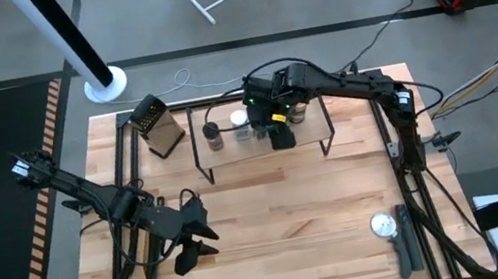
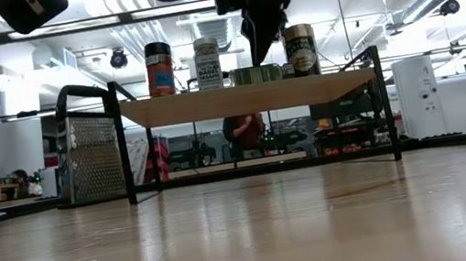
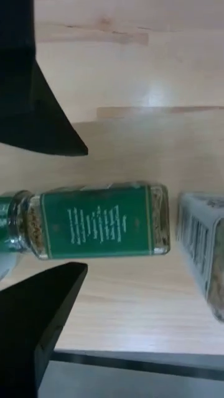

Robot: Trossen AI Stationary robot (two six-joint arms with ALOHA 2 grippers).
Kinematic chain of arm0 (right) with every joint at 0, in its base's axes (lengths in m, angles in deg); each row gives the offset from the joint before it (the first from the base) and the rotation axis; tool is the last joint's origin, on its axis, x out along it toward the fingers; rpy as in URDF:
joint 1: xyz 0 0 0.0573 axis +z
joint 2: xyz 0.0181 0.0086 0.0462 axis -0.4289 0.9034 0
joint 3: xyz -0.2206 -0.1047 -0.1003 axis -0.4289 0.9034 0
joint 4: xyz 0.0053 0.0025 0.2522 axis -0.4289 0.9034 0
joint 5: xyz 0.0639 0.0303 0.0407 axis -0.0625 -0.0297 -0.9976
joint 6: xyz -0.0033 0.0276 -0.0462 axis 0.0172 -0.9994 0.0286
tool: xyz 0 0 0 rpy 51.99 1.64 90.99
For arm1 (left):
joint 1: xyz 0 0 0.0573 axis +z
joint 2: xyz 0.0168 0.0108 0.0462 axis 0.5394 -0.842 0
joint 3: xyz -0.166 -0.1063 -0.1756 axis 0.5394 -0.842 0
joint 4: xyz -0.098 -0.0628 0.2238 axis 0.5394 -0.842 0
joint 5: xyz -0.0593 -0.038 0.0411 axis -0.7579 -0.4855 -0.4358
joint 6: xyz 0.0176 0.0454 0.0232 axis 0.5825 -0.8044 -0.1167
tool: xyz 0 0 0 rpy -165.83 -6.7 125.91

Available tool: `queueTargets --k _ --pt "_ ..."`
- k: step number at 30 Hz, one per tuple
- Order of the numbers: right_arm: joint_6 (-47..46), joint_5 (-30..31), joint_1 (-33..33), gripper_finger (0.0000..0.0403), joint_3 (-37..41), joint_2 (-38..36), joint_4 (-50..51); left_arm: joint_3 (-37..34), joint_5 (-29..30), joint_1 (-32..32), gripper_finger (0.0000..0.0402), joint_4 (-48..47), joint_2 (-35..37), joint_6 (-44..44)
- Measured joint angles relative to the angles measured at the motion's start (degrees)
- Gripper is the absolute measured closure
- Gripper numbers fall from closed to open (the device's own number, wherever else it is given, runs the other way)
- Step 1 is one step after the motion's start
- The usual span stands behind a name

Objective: Shelf spices
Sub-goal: Put the green seasoning bottle on the shelf

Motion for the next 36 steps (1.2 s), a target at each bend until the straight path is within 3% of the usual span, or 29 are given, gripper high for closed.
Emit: queueTargets --k 5,12,18,26,36 --pt "0.71 0.43 -1.08 0.0091 0.72 0.64 -0.10 0.00 -0.33 0.00 0.0219 -0.04 0.00 1.05" --pt "1.18 0.45 -2.75 0.0089 1.87 2.78 -0.14 0.00 -1.62 0.00 0.0215 -0.18 0.00 1.30" --pt "1.40 0.33 -2.89 0.0124 2.66 2.99 -0.19 0.00 -1.64 0.00 0.0223 -0.10 0.00 1.23" --pt "1.23 0.42 -2.85 0.0226 4.12 2.99 -0.17 0.00 -1.66 -0.01 0.0223 -0.01 0.00 1.12" --pt "-0.73 1.00 -1.52 0.0226 -0.27 1.82 4.79 0.00 -1.13 0.01 0.0218 1.27 0.00 0.13"
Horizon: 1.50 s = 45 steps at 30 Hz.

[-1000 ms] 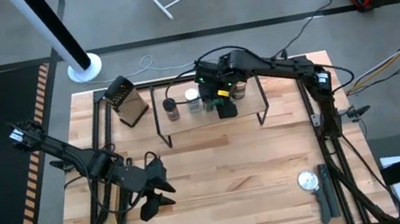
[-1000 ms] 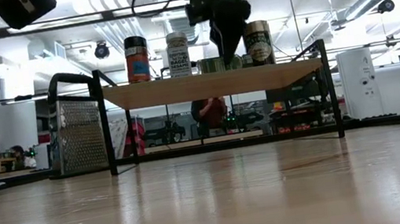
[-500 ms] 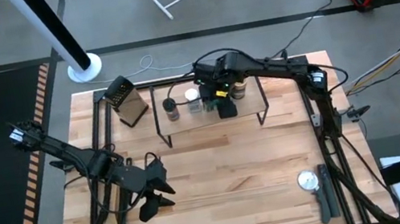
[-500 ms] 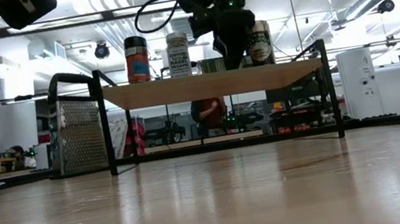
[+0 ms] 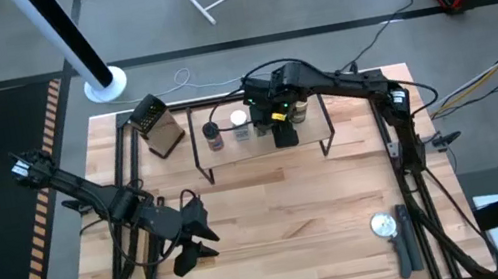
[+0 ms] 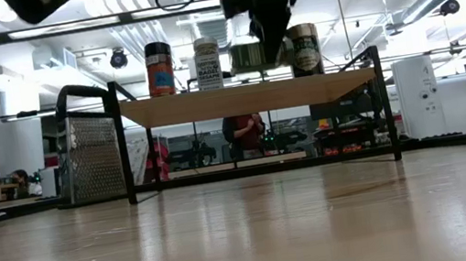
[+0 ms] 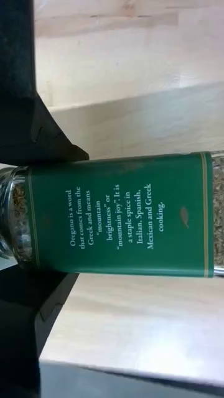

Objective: Shelf spices
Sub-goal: Put the green seasoning bottle on the shelf

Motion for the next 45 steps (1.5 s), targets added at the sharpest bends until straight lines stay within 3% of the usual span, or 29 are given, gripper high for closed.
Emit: queueTargets --k 7,14,27,34,45 --pt "-3.62 0.47 2.47 0.0226 -5.23 -1.40 5.39 0.23 7.06 0.94 0.0231 3.58 0.00 -2.99" --pt "-4.20 0.34 7.40 0.0226 -8.78 -1.51 6.80 2.63 7.84 3.47 0.0237 5.18 -0.02 -7.61" --pt "-7.98 -3.19 19.34 0.0226 -11.26 -2.48 8.50 7.44 15.33 6.95 0.0235 5.39 -0.72 -12.95" --pt "-9.23 -3.13 23.44 0.0226 -11.24 -2.61 6.04 8.76 15.59 10.13 0.0184 3.79 -7.14 -12.39" --pt "-12.28 -2.71 27.26 0.0226 -9.34 -2.58 3.79 21.09 15.66 13.06 0.0078 -2.53 -15.25 -19.47"
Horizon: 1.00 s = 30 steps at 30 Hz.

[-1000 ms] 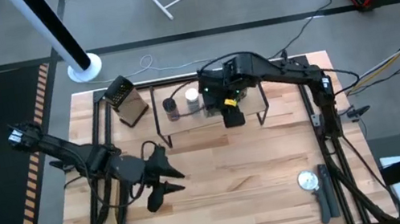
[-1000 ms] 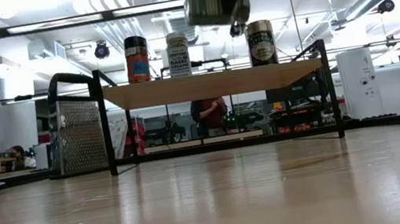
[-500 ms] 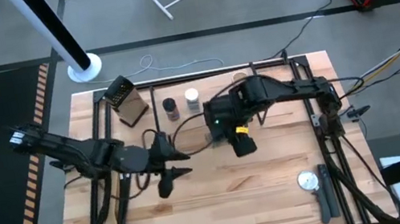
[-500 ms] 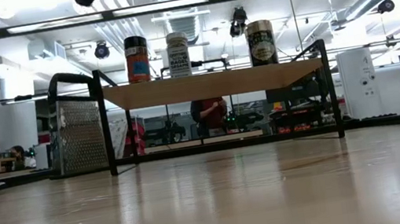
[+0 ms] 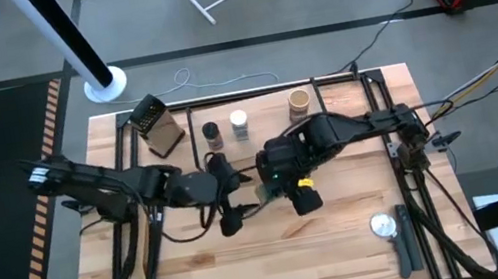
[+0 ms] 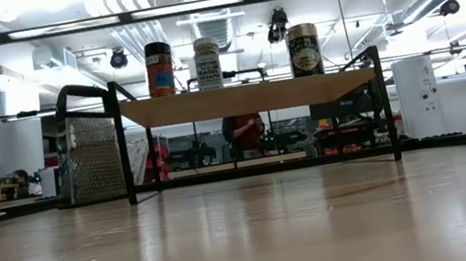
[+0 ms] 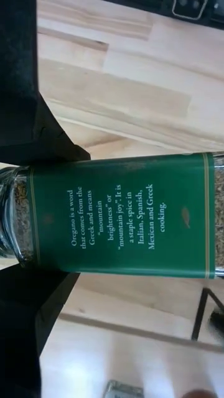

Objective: Shelf spices
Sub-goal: Put the green seasoning bottle on the shelf

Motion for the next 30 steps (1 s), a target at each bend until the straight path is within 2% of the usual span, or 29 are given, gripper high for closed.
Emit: queueTargets --k 7,15,21,28,30 --pt "-0.59 0.50 1.51 0.0226 1.12 0.04 -2.42 2.56 -1.12 0.17 0.0038 -2.19 -5.49 -1.24" --pt "-2.54 1.67 1.90 0.0226 1.25 0.04 -2.53 5.26 -1.09 0.50 0.0051 -1.56 -7.31 -2.82" --pt "-3.54 1.75 2.20 0.0226 1.26 0.04 -2.86 5.09 -0.79 0.43 0.0105 -0.34 -7.31 -3.91" --pt "-5.98 2.79 2.25 0.0226 1.29 0.04 -2.72 3.68 0.23 0.33 0.0215 1.97 -7.31 -4.64" --pt "-6.04 2.81 2.25 0.0226 1.29 0.04 -2.64 3.65 0.24 0.33 0.0216 1.99 -7.31 -4.79"
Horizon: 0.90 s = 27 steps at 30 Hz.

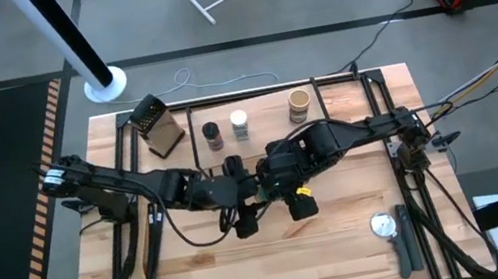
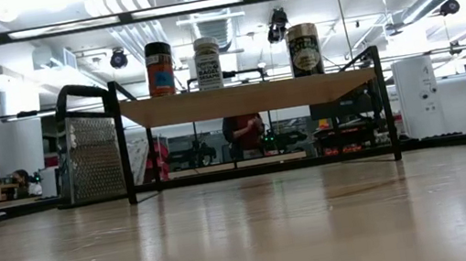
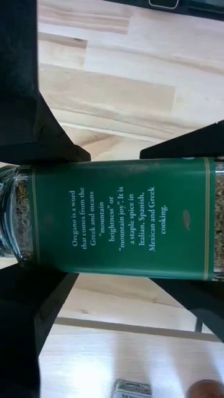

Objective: Shelf spices
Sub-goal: Put the green seasoning bottle on the shelf

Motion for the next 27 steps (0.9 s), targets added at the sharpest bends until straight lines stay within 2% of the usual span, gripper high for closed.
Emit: queueTargets --k 10,18,27 --pt "0.36 0.13 0.07 0.0209 0.00 -0.69 0.74 -0.24 -0.08 -0.22 0.0216 0.96 0.00 -1.67" --pt "-1.83 0.28 0.07 0.0203 0.07 -6.52 1.94 -0.42 0.79 -0.64 0.0216 1.19 0.46 -4.29" --pt "-5.91 7.48 0.71 0.0180 0.09 -13.09 3.52 -1.62 2.30 -1.33 0.0216 2.75 1.64 -5.12"
